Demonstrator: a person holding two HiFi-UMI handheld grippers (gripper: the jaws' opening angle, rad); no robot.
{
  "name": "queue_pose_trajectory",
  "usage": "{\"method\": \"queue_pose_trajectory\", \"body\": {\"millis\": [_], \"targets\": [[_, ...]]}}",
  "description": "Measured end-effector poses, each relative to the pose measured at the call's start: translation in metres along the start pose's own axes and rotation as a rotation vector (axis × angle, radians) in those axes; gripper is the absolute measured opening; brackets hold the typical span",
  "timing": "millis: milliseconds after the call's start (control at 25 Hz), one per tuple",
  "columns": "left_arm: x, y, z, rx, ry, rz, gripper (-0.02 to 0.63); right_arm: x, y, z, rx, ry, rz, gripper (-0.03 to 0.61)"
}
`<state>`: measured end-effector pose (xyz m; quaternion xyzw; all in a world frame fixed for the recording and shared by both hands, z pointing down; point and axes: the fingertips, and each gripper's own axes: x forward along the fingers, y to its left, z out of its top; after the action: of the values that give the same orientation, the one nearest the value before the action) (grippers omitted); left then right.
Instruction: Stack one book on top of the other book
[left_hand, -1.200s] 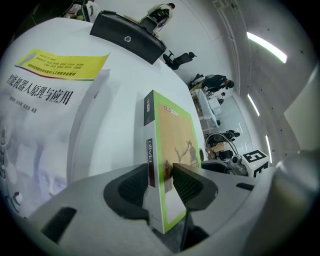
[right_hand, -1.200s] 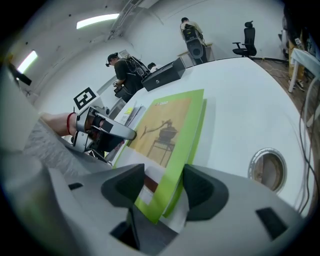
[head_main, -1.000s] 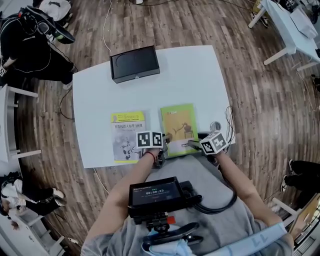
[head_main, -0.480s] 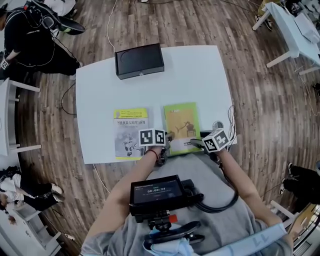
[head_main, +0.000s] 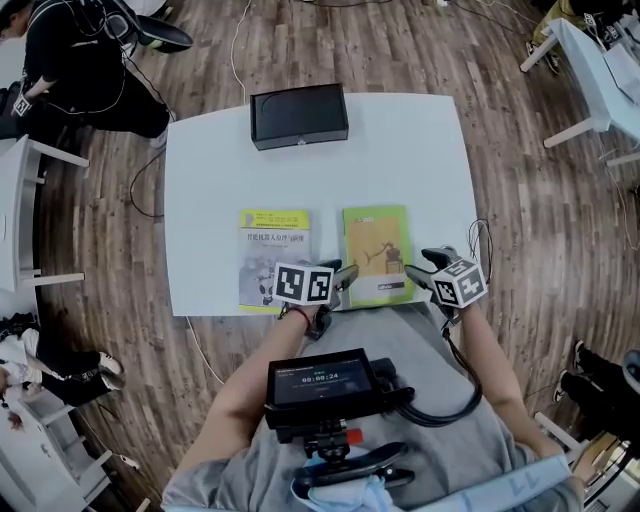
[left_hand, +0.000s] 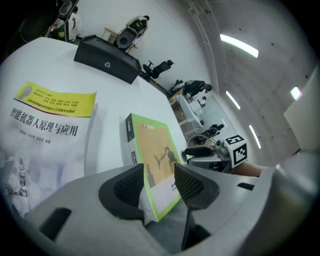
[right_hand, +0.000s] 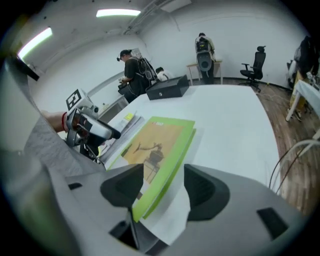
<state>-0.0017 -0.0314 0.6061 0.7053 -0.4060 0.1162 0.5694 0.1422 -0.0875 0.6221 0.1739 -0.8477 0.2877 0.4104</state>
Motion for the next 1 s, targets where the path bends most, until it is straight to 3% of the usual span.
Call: {"method": "queue_pose_trajectory", "body": {"millis": [120, 240, 320, 480, 600, 760, 880, 1000], "targets": [[-0.023, -0.011, 0.007, -0.008, -0.088, -0.081, 0.179, -0.018, 0.002, 0.031, -0.028, -0.094, -0.004, 0.250], [-0.050, -0.016, 0.011, 0.048, -0.151, -0.102, 0.179, -0.024, 0.024, 0.060, -0.062, -0.159, 0.034, 0.250], [-0.070, -0.013, 0.015, 0.076, -0.202, -0.096, 0.179, -0.021, 0.050, 0.079, -0.081, -0.204, 0.087, 0.250], [-0.110, 0.014, 0.026, 0.052, -0.306, -0.074, 0.179, 0.000, 0.113, 0.112, -0.094, -0.258, 0.227, 0.250], [-0.140, 0.049, 0.032, 0.082, -0.331, 0.024, 0.179, 0.024, 0.150, 0.128, -0.033, -0.261, 0.305, 0.250], [-0.178, 0.097, 0.033, 0.141, -0.320, 0.195, 0.181, 0.056, 0.180, 0.130, 0.122, -0.217, 0.342, 0.250], [-0.194, 0.134, 0.032, 0.149, -0.280, 0.279, 0.233, 0.082, 0.191, 0.123, 0.231, -0.163, 0.334, 0.252], [-0.195, 0.160, 0.029, 0.126, -0.232, 0.304, 0.238, 0.110, 0.189, 0.111, 0.331, -0.095, 0.276, 0.252]]}}
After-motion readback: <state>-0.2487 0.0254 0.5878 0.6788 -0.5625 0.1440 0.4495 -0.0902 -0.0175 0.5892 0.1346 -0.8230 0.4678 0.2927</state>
